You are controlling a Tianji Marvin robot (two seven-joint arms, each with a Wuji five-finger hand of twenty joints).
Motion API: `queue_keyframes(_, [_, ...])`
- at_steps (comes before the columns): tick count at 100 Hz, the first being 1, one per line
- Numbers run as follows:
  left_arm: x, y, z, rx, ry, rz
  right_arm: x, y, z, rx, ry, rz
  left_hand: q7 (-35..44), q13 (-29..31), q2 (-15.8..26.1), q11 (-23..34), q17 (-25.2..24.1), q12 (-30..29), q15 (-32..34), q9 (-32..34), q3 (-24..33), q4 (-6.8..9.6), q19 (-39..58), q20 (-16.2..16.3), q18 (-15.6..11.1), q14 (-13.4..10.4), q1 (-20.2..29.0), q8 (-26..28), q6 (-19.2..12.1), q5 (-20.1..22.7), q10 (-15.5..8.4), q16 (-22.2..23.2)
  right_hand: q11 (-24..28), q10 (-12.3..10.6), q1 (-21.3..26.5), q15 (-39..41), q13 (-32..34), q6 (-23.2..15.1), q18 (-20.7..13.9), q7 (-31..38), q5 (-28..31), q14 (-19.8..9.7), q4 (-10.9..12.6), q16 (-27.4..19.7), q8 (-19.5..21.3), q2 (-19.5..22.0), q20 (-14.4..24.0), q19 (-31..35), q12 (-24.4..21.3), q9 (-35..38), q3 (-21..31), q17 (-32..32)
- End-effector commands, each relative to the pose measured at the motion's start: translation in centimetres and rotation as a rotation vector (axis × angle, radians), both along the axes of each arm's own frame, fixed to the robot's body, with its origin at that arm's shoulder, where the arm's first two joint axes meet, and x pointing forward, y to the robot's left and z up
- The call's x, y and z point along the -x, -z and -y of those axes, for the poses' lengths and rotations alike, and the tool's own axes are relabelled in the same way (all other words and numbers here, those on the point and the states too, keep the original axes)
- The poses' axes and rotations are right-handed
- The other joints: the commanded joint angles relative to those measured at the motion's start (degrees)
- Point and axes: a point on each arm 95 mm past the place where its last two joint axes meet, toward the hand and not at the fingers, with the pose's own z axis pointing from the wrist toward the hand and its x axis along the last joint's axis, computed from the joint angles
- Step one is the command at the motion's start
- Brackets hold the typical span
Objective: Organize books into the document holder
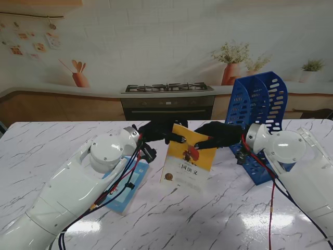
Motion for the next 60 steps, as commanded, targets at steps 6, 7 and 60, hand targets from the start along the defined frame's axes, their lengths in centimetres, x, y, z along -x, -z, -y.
queue_keyframes(6, [-0.4, -0.2, -0.3, -0.025, -0.007, 0.029, 0.6, 0.0, -1.2, -0.034, -0.011, 0.006, -3.1, -2.7, 7.3, -5.1, -7.4, -1.4, -3.1, 1.6, 0.4, 4.97, -8.4, 3.6, 1.4, 1.1, 6.7, -4.4, -0.7, -0.7, 0.2, -3.7, 2.3, -8.1, 6.4, 5.5, 3.0, -22.0, -28.5, 9.9, 3.8, -10.0, 6.7, 2.6, 2.8, 9.0, -2.0, 15.0, 1.6, 1.8, 6.4, 6.2])
queue_keyframes(7, [-0.5, -0.2, -0.4, -0.030, -0.008, 0.031, 0.6, 0.0, -1.2, -0.036, -0.009, 0.006, -3.4, -3.1, 7.2, -5.5, -7.9, -1.4, -3.3, 1.6, 0.2, 4.95, -8.7, 3.7, 1.5, 1.1, 6.5, -4.8, -0.6, -0.8, 0.2, -4.1, 2.3, -8.1, 6.4, 5.6, 3.1, -22.1, -28.7, 9.9, 3.8, -10.1, 6.7, 2.7, 2.8, 9.0, -2.3, 15.1, 1.6, 1.8, 6.4, 7.1])
queue_keyframes(60, [-0.7, 0.2, -2.0, -0.068, -0.053, 0.082, 0.5, -0.7, -0.6, -0.026, 0.075, 0.039, -33.8, -24.3, 14.7, -6.5, -33.8, -26.7, -27.4, -22.6, -12.8, 5.93, -39.9, -7.0, 2.1, 2.1, -12.3, -18.0, 4.0, -1.9, 4.6, -22.2, 2.3, -7.9, 6.5, 7.8, 3.0, -21.5, -34.3, 10.8, 4.3, -9.8, 6.2, 5.3, 2.2, 8.3, 2.8, 16.4, 1.5, 2.3, 7.2, 13.0])
